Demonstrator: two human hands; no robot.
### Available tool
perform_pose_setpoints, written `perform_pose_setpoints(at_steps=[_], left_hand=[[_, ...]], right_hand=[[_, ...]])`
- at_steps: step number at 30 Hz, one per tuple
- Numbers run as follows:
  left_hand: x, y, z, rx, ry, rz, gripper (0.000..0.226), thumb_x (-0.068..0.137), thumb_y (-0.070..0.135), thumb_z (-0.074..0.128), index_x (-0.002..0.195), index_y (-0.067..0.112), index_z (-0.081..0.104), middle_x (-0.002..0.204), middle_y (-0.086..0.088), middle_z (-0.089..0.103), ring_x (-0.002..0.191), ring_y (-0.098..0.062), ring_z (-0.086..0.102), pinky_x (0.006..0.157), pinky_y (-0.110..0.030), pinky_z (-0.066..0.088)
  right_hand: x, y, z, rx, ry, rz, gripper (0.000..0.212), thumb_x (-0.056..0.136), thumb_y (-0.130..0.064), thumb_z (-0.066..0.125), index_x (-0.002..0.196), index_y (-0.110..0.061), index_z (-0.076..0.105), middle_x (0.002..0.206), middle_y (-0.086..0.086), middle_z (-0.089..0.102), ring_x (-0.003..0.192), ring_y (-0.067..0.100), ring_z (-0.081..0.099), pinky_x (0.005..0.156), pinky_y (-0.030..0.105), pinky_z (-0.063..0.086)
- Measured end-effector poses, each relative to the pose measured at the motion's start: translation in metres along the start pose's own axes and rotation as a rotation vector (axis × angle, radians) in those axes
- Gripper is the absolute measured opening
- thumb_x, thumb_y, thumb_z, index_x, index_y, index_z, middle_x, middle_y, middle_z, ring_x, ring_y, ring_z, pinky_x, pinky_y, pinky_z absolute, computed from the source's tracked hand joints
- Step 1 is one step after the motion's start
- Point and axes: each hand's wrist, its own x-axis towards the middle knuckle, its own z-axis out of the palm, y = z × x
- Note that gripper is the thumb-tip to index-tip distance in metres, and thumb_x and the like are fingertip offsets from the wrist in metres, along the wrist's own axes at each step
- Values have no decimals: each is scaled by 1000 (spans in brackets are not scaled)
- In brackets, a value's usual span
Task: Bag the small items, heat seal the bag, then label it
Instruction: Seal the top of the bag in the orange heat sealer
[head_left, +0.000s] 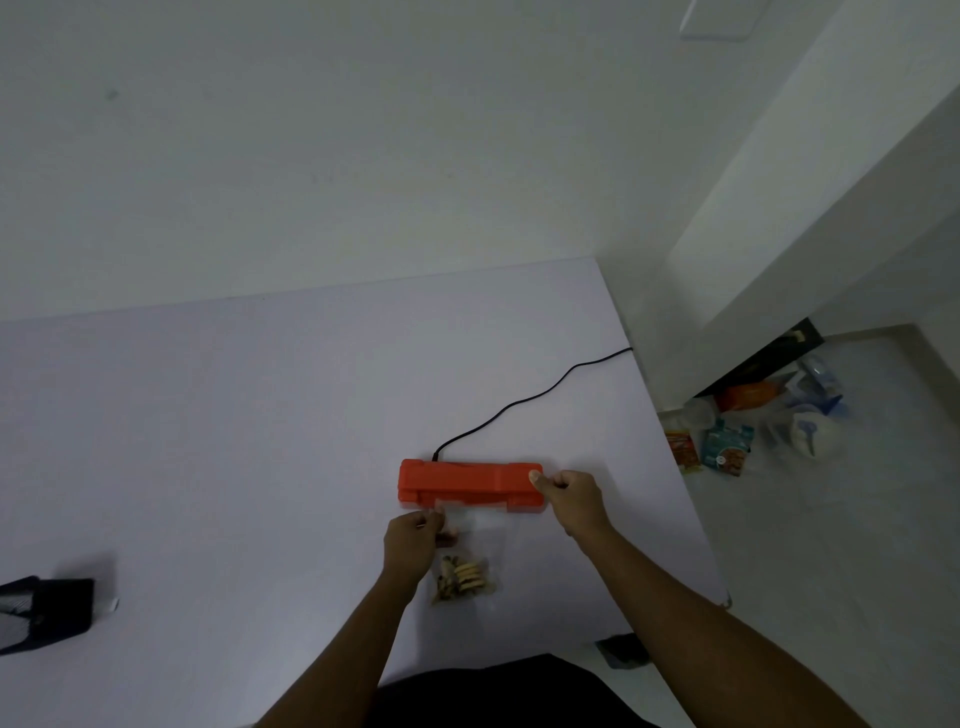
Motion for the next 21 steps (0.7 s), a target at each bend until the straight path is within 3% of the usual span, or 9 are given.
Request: perform_pose_setpoints(at_steps=[17, 21], left_hand=[[1, -2, 0, 16, -2, 18, 28, 97, 29, 57, 86, 10, 74, 80, -7, 77, 70, -19, 76, 60, -26, 51], [3, -2, 0, 29, -5, -7, 25, 97, 23, 57, 91, 6, 74, 82, -9, 77, 70, -20, 76, 54, -24, 49]], right_hand=[[-4, -6, -3, 8, -11, 46, 57, 82, -42, 73, 49, -18, 33, 46, -2, 34, 42, 12, 32, 48, 26, 30], [-7, -8, -2, -22, -7, 57, 48, 83, -45, 70, 56, -12, 47, 53, 2, 46, 48, 15, 42, 51, 28, 36]])
